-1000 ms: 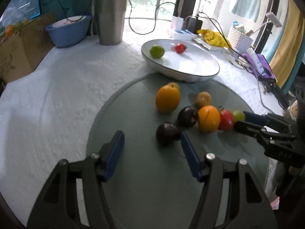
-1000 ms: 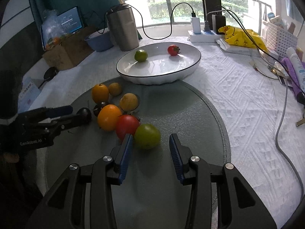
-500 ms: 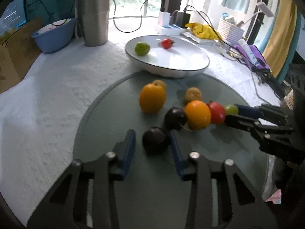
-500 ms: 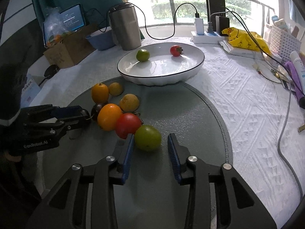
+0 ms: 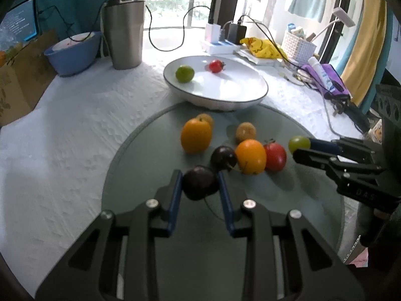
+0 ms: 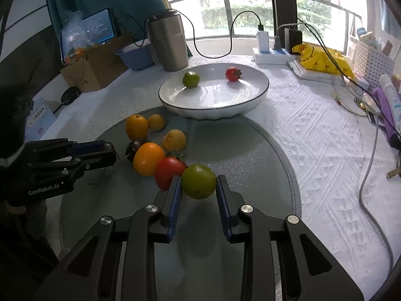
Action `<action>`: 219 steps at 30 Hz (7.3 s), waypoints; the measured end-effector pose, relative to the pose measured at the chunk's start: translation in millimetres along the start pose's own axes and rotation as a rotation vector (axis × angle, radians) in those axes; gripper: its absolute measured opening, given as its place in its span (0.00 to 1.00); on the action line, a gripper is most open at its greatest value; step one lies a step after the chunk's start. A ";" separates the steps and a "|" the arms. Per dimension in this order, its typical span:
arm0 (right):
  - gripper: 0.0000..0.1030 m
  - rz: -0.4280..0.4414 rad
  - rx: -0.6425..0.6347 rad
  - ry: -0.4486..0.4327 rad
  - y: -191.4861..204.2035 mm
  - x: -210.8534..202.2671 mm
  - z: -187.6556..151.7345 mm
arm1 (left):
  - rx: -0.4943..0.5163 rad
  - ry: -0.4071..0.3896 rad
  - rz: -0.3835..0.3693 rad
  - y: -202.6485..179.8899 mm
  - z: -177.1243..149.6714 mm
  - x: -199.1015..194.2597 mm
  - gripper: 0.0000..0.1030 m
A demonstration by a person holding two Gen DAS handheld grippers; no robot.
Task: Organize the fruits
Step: 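Grasp a dark purple tomato with the left gripper while the right grasps a green tomato, then carry the dark tomato with the left gripper while the right carries the green tomato to the bowl, then open the right gripper to drop the green tomato in the bowl while the left lowers the dark tomato, then open the left gripper to release the dark tomato into the bowl, then move both open grippers back over the remaining fruits on the mat, then grasp a dark purple tomato with the left gripper while the right grasps a red tomato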
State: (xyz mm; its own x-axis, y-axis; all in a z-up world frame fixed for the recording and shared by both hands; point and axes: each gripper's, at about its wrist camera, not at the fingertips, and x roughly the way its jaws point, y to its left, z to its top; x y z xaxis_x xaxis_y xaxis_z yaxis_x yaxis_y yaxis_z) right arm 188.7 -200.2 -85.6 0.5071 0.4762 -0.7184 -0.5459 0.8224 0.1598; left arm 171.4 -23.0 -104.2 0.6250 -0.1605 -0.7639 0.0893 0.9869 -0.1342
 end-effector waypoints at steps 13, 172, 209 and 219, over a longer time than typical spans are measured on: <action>0.29 -0.021 -0.011 -0.050 -1.8 -14.8 20.1 | 0.006 -0.056 -0.006 3.0 20.8 -18.2 0.30; 0.30 -0.022 -0.032 -0.042 7.3 9.1 61.7 | -0.078 -0.145 0.022 4.5 31.1 -21.6 0.39; 0.40 0.056 0.005 0.082 14.4 26.2 1.4 | -0.013 -0.007 0.016 -22.5 -12.1 9.5 0.39; 0.39 0.079 -0.019 0.072 12.6 29.8 4.1 | 0.015 0.011 0.056 -24.5 -4.7 23.7 0.39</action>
State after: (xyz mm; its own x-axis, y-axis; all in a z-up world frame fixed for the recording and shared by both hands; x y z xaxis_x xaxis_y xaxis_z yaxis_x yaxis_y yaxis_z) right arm 199.7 -174.4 -102.3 0.4129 0.5148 -0.7513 -0.5954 0.7768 0.2051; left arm 180.4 -51.1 -121.9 0.6210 -0.1046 -0.7768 0.0661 0.9945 -0.0811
